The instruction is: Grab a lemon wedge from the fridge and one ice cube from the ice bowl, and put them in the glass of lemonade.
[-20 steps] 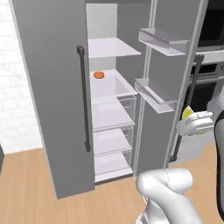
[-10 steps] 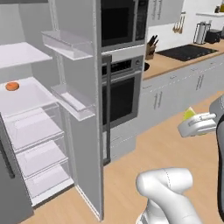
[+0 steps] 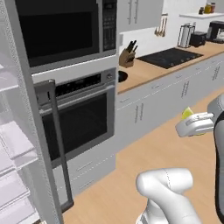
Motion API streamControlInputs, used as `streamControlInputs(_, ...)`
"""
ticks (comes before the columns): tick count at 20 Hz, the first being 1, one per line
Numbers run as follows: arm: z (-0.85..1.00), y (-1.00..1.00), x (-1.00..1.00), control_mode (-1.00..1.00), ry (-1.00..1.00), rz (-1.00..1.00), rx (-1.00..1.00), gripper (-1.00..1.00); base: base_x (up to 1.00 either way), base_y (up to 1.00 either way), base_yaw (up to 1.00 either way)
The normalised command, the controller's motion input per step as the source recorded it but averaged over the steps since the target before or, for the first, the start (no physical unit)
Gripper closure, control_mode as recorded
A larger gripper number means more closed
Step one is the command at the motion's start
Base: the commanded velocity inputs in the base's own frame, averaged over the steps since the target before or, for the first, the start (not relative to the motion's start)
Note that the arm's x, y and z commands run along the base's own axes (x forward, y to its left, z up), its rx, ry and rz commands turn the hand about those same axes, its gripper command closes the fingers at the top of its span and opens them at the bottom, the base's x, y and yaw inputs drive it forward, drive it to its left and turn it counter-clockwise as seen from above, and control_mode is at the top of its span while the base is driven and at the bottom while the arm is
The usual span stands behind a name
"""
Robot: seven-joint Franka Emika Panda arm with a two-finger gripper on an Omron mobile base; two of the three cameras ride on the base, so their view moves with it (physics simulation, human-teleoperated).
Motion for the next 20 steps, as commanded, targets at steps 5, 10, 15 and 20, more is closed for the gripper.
streamControlInputs(5,0.0,0.0,0.0,1.0,0.0,0.0,0.0,1.0,1.0,-0.53,0.01)
streamControlInputs(10,0.0,0.0,0.0,1.0,0.0,0.0,0.0,1.0,1.0,-0.68,0.09)
streamControlInputs(15,0.0,0.0,0.0,1.0,0.0,0.0,0.0,1.0,1.0,-0.94,0.24)
streamControlInputs(20,0.0,0.0,0.0,1.0,0.0,0.0,0.0,1.0,1.0,-0.7,0.55)
